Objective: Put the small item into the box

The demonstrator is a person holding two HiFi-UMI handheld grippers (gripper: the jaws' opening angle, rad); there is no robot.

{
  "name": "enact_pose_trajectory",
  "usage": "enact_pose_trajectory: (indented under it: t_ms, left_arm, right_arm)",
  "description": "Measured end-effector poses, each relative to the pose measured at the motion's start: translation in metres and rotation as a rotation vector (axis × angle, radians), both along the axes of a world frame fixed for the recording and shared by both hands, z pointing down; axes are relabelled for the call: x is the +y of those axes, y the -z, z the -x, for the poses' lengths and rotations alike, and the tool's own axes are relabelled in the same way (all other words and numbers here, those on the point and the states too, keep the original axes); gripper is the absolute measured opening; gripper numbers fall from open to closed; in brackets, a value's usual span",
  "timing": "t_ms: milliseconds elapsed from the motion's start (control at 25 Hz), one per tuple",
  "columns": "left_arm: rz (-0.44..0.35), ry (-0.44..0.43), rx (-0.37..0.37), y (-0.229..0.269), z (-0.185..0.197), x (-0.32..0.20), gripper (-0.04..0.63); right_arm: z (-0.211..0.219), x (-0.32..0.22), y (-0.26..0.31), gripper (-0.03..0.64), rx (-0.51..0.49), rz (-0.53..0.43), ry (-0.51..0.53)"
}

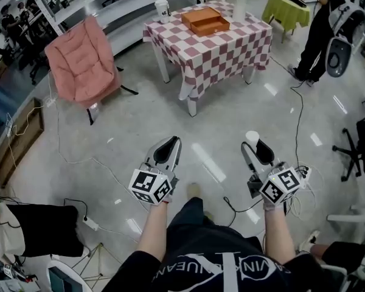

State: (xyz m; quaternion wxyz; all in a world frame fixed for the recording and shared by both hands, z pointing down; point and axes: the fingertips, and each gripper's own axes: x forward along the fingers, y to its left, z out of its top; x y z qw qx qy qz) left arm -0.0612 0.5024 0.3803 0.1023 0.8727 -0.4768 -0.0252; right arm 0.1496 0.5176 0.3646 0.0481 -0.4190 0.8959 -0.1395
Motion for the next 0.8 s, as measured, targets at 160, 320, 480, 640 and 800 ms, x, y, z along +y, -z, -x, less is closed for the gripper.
enact_pose_trajectory:
  t_ms: [160, 320, 480, 640, 800]
  left_arm:
    - [-0.003, 0.006, -0.002, 0.000, 0.006, -0.030, 0.029]
    - [-0.003, -0.003, 0.003, 0.002, 0.010, -0.062, 0.029]
    - [0.000, -0.024, 0.009, -0.001, 0.011, -0.094, 0.029]
    - [0.002, -0.054, 0.001, -0.005, 0.013, -0.125, 0.029]
    - [0.008, -0.070, -0.001, -0.012, 0.022, -0.151, 0.029]
  right_arm:
    - [0.003, -0.029, -0.004, 0.179, 0.005, 0.006, -0.007]
    - [0.008, -0.057, -0.007, 0.179, -0.004, 0.023, -0.018]
    - [0.011, -0.085, -0.006, 0.179, -0.030, 0.031, -0.028]
    - [0.010, -0.112, -0.013, 0.179, -0.051, 0.050, -0.062]
    - [0.016, -0.136, -0.014, 0.179, -0.080, 0.046, -0.090]
